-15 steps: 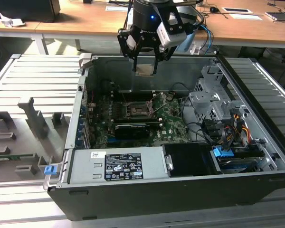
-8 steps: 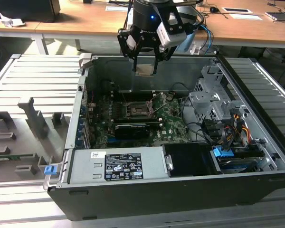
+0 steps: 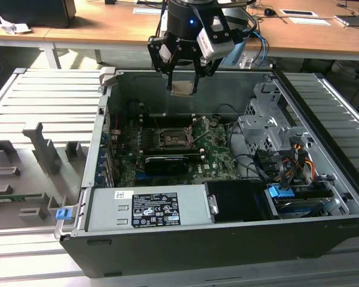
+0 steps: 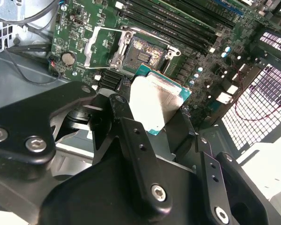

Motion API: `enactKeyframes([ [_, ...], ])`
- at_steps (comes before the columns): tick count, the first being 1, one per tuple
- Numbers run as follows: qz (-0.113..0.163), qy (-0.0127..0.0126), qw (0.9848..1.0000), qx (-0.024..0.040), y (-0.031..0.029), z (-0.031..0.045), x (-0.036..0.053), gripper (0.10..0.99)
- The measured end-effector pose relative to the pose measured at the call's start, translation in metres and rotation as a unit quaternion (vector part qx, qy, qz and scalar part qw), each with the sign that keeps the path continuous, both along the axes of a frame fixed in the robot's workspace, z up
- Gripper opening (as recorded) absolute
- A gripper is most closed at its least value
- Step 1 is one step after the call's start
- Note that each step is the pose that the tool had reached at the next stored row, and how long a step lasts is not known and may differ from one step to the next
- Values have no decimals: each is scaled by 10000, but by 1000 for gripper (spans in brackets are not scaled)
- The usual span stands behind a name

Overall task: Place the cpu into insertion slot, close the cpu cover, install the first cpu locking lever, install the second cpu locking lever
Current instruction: 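Place the cpu into insertion slot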

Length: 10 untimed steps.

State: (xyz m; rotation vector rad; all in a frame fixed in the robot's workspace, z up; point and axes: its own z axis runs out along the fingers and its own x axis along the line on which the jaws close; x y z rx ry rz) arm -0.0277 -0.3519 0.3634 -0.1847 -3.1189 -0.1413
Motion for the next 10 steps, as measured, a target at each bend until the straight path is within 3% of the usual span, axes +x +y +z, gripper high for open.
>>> enactKeyframes([
  [10,-61,0,10000,0,0,-2,0,541],
])
